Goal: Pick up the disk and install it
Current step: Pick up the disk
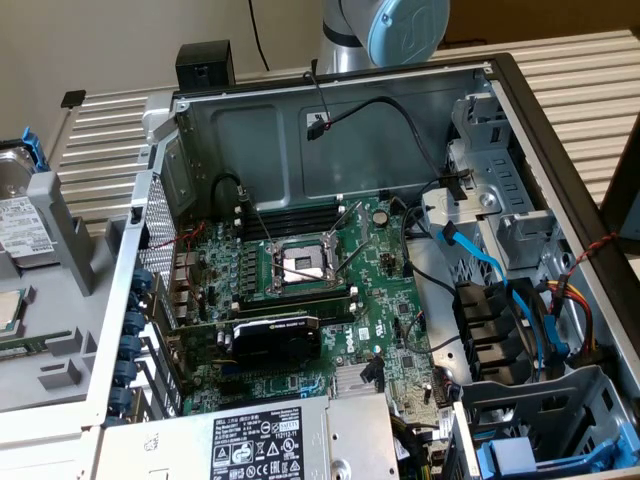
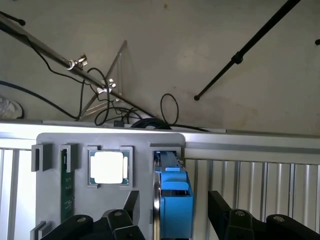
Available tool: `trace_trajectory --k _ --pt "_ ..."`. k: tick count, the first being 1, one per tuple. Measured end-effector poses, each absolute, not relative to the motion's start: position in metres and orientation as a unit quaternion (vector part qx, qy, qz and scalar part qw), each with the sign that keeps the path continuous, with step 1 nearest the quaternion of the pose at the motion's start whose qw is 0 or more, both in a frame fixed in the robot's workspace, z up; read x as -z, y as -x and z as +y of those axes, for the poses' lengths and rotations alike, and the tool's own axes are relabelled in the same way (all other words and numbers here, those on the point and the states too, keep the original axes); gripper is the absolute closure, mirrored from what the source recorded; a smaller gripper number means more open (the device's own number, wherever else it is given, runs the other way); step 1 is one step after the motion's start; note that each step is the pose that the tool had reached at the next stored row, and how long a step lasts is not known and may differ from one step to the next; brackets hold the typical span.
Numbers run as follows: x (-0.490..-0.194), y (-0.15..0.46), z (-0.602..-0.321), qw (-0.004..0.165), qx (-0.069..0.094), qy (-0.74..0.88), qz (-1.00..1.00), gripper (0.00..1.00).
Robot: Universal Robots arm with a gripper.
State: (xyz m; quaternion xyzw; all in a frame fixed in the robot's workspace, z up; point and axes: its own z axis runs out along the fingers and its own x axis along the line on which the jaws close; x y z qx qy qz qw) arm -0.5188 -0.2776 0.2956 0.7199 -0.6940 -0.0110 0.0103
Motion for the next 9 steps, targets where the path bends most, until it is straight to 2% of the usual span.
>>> trace_trajectory --k 9 --pt "-0.2952 0.519 -0.2776 0.012 0.013 -0.72 -0.694 0.35"
